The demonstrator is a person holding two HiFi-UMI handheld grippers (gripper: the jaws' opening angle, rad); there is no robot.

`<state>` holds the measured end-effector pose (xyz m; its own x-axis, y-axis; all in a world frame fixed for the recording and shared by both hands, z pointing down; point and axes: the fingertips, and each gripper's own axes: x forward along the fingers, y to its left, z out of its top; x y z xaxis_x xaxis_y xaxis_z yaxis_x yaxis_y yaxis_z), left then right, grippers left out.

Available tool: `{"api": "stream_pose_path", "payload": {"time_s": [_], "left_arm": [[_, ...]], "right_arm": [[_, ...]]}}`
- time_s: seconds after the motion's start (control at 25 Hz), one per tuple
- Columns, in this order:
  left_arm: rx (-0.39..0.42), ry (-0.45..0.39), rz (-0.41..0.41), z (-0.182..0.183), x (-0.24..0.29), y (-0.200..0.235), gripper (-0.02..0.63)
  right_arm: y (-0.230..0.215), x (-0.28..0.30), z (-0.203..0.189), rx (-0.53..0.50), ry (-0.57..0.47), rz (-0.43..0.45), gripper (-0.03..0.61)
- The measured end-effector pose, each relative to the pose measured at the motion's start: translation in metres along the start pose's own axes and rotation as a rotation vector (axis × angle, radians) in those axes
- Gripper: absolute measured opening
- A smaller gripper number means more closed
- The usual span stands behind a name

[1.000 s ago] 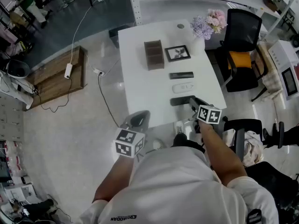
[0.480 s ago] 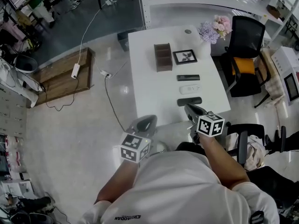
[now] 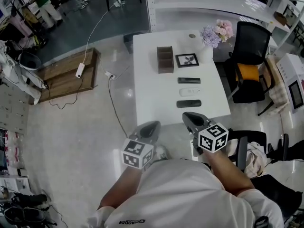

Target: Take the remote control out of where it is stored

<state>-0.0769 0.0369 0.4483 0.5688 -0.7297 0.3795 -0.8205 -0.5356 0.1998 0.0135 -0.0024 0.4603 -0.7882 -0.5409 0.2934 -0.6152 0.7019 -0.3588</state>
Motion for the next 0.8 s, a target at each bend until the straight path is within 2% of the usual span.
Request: {"api": "stream_pose_path", "payload": {"time_s": [0.16, 0.36, 0.8], "left_arm": [[-0.006, -0.004, -0.002, -0.005, -0.003, -0.032, 0.003], [-0.016, -0.006, 0.013, -0.012, -0.005, -0.064, 0.003], [-0.034, -0.001, 0.089, -0.032, -0.01, -0.114, 0.003]], "right_arm": [[0.008, -0.031, -0.006, -0.029, 0.0, 0.018, 0.005], [0.005, -0.066, -0.019, -0.012, -0.003, 0.022, 0.005], [0.002, -0.123, -0.047, -0.033, 0.005, 0.063, 0.005]]}}
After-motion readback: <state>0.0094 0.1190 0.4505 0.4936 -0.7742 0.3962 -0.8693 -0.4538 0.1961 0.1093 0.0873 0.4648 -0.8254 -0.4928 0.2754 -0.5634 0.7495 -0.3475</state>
